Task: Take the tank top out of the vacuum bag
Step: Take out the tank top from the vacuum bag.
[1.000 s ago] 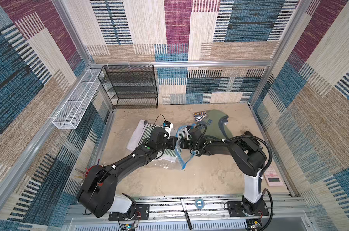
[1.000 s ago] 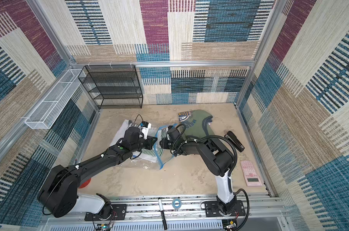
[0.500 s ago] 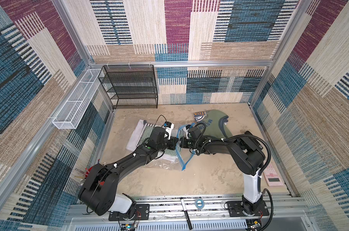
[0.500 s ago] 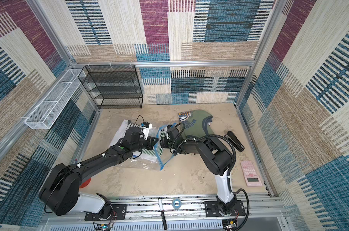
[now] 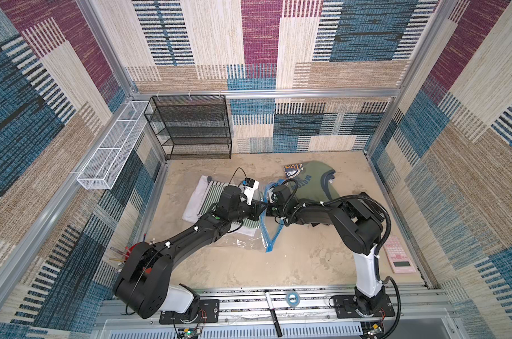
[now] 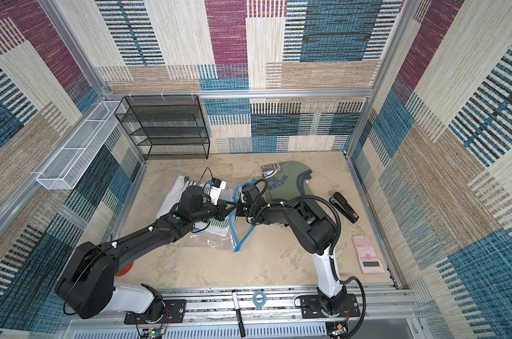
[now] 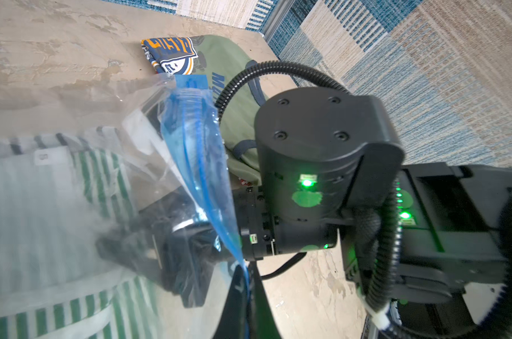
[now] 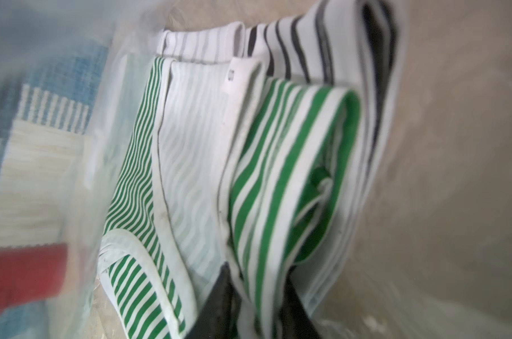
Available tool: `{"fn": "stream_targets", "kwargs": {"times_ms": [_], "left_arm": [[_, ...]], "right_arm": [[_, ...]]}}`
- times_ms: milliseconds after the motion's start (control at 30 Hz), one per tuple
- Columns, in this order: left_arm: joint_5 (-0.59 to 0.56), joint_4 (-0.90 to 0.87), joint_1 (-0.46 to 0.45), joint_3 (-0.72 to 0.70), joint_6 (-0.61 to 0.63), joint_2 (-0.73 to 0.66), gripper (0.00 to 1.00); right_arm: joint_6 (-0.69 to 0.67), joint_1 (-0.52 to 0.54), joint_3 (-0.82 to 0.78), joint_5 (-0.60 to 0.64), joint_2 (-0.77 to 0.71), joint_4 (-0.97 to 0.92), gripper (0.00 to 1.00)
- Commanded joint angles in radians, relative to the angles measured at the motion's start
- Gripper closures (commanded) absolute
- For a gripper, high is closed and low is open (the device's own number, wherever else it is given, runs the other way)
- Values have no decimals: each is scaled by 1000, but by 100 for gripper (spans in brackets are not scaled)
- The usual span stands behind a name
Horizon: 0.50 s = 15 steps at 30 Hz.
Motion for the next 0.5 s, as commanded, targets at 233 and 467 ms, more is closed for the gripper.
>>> {"fn": "stream_targets", "kwargs": {"times_ms": [233, 467], "left_arm": [[-79, -9, 6, 0, -28, -20, 100], [-135, -29, 23, -1, -47, -21, 100]], "right_arm": [[-37, 3, -119, -38, -110, 211, 100], [-51, 4, -164, -44, -185, 266, 100]]}}
